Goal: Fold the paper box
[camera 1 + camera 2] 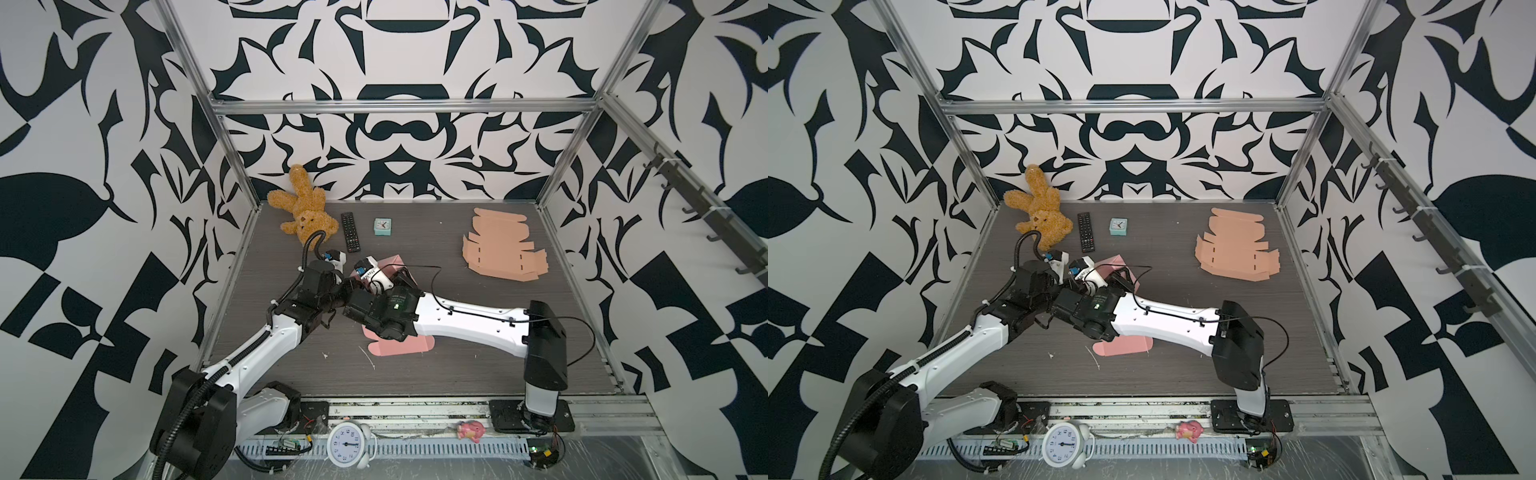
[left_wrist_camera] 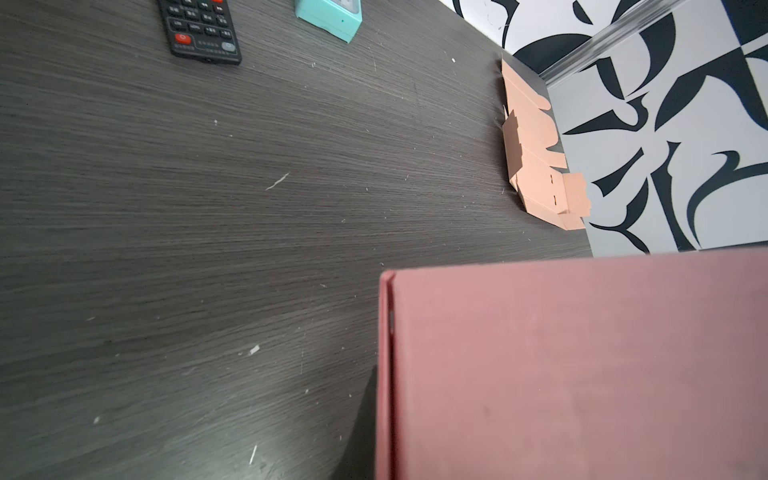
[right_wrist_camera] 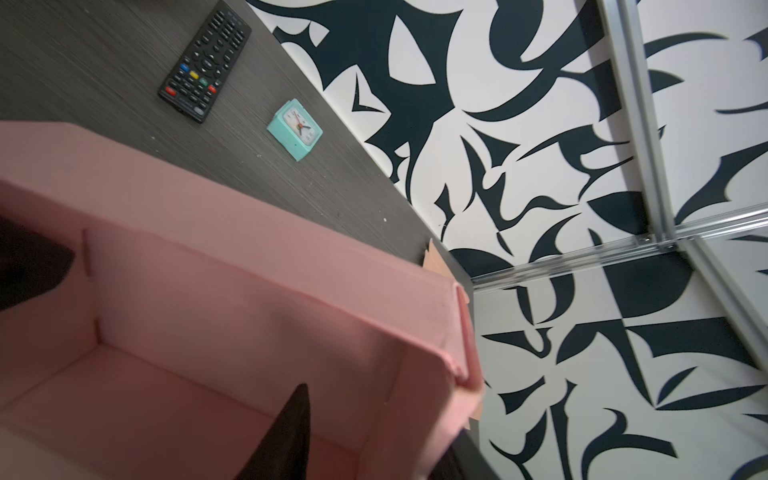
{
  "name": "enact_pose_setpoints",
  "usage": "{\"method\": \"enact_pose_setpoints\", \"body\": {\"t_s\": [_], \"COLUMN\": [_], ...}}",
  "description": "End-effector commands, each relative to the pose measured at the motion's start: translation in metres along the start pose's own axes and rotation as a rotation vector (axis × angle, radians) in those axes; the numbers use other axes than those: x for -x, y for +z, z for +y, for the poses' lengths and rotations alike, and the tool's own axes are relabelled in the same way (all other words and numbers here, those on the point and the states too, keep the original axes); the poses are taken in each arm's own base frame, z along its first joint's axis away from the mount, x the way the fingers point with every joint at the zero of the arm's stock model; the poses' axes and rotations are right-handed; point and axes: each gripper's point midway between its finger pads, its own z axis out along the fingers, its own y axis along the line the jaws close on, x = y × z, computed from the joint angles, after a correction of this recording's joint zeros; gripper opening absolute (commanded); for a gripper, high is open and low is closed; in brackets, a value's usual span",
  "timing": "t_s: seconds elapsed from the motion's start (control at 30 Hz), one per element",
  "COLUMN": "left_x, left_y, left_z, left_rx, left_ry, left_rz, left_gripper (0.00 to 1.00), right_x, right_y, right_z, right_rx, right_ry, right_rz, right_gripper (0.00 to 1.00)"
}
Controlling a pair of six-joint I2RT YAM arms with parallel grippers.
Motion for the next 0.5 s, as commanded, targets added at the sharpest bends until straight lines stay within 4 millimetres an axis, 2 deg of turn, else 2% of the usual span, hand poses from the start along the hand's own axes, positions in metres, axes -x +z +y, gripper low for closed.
{"method": "enact_pose_setpoints", "body": {"t_s": [0.0,0.2,0.33,0.4,0.47], "left_x": [0.012,0.015,0.017,0.019,0.019], "left_y": [0.001,0.003,0.005,0.006,0.008], "left_z": [-0.010,-0.004,-0.002,-0.006,-0.015], "left_rx": [-0.027,0.009,0.028,0.012,-0.027], "left_ry": [0.034,0.101,0.159,0.203,0.264], "left_rz": [-0.036,-0.050,-0.059,-0.082,-0.103], "left_gripper": [0.07,0.08,0.08,0.09,0.10], "right_x": [0.009,-0.001,-0.009,-0.011,-0.014], "right_y": [-0.017,-0.034,-0.046,-0.049,-0.051], "right_z": [0.001,0.006,0.006,0.003,-0.009], "right_rx": [0.143,0.316,0.509,0.638,0.723], "right_ry": [0.133,0.231,0.357,0.444,0.527], "right_rz": [-0.037,-0.029,-0.047,-0.046,-0.060], "right_gripper": [0.49,0.60,0.69,0.72,0.74]}}
